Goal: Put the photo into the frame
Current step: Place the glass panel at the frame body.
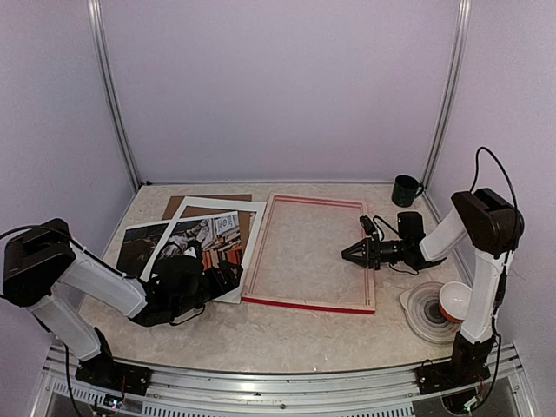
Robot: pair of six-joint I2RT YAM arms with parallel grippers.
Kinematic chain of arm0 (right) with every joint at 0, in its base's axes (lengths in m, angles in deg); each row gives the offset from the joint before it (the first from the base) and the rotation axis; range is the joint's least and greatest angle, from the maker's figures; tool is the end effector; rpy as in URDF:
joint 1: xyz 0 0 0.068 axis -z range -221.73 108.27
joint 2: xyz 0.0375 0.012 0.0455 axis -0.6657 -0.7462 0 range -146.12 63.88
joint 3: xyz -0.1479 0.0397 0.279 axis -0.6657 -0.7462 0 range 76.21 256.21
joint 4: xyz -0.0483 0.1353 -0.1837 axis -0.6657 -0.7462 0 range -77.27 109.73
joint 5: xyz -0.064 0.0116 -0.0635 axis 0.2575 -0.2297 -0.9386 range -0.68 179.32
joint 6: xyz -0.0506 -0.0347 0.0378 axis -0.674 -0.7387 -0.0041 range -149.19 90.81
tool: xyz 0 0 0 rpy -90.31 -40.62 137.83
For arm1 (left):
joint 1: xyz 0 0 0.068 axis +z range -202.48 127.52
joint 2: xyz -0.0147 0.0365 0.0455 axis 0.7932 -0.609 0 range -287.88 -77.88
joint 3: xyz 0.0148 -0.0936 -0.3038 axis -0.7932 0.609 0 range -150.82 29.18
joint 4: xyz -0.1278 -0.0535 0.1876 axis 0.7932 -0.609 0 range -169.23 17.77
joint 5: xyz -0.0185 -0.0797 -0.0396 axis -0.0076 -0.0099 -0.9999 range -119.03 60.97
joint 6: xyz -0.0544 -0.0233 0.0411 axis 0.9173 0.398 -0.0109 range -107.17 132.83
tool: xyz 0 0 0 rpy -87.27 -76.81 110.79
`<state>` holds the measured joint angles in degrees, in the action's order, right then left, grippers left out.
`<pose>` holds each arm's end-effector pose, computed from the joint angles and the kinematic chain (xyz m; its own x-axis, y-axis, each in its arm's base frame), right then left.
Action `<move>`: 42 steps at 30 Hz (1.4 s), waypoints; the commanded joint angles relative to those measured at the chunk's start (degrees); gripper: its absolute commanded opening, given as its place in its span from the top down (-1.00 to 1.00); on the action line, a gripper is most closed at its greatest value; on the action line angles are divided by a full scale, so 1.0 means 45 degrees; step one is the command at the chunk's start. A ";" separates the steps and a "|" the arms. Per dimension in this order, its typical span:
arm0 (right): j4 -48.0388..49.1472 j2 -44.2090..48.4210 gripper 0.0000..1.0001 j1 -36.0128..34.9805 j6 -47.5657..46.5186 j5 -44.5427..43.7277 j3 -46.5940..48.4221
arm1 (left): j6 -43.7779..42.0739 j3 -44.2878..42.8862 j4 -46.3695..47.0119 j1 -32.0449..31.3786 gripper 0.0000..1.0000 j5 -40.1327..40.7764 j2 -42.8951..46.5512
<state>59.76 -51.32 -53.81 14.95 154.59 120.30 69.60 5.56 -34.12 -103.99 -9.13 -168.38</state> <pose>0.3439 0.1288 0.1599 -0.9530 0.0941 -0.2881 -0.2571 0.2520 0.9329 0.1878 -0.2034 0.1878 -0.6245 -0.4784 -0.6174 0.0508 0.7639 -0.6434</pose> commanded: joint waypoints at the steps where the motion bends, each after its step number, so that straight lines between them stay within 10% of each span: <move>1: -0.0087 -0.0231 0.72 0.0163 -0.0319 0.0278 0.0144 | -0.0006 -0.0076 0.0067 -0.0117 -0.98 0.0048 -0.0006; 42: -0.0085 -0.0836 0.62 0.0428 -0.0436 0.0710 0.0445 | -0.0017 -0.0184 0.0116 -0.0156 -0.98 -0.0028 -0.0235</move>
<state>58.63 -53.77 -52.54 13.50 157.37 121.57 69.60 5.35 -34.12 -104.08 -9.13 -168.38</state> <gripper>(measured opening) 0.188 0.989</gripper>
